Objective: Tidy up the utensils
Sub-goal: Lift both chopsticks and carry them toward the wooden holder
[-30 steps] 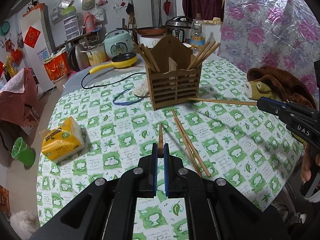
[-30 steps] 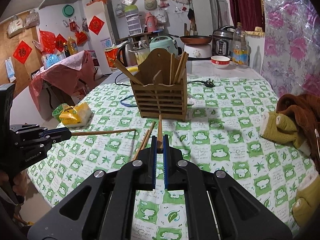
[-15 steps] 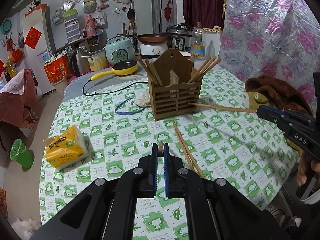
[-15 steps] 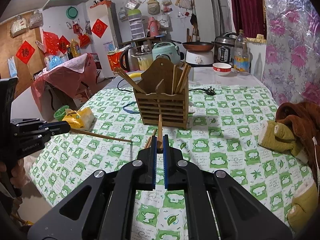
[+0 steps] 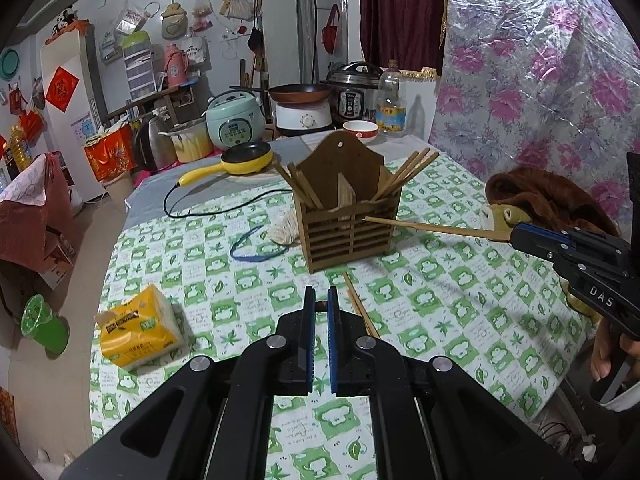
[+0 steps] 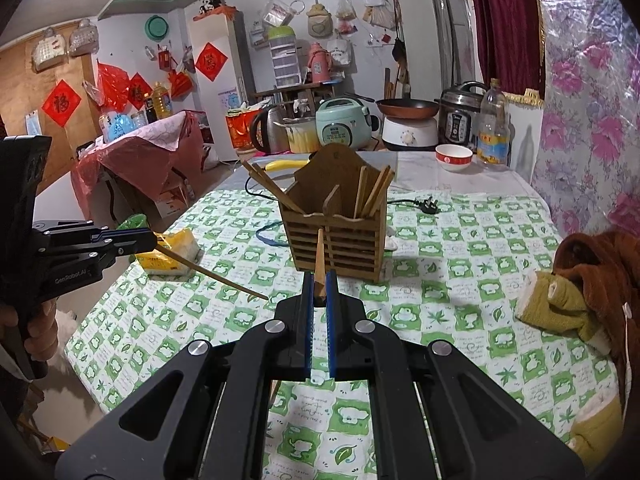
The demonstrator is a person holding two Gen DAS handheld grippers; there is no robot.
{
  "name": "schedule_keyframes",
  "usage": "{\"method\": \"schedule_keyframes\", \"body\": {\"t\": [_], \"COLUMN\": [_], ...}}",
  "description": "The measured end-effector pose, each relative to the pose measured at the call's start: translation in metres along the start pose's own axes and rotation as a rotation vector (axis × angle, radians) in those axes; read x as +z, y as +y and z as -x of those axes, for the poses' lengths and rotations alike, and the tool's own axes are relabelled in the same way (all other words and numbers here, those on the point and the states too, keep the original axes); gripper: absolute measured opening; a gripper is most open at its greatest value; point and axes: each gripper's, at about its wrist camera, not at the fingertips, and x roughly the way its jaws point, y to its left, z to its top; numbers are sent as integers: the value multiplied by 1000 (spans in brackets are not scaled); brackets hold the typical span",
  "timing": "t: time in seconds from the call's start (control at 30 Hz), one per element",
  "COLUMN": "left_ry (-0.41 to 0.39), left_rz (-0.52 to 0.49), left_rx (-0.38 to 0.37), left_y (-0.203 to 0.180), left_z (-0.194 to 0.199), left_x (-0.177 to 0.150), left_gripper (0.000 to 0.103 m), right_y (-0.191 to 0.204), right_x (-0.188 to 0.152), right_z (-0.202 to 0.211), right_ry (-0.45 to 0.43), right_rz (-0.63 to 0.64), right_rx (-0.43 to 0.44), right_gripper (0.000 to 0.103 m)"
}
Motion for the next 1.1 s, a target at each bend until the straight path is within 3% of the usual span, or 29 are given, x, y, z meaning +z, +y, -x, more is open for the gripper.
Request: {"method": "schedule_keyframes", "body": {"t": [0.3,0.73,1.1], "left_ry": [-22,-116,-133], "left_rz": [-15,-94,-88], "left_rx": [-11,15,30], "left_y": [-1,-15,-18], "left_z": [6,21,-4], "left_x": [14,81,129], "left_gripper": [6,6,6], "right_y": [-5,-1,4], "right_x": [22,60,81], "right_z": [6,-18,-42], "right_ry": [-22,40,115], "right_rz": [26,114,194], "right_rx": [-27,-77,-107], "right_gripper": [7,7,7]}}
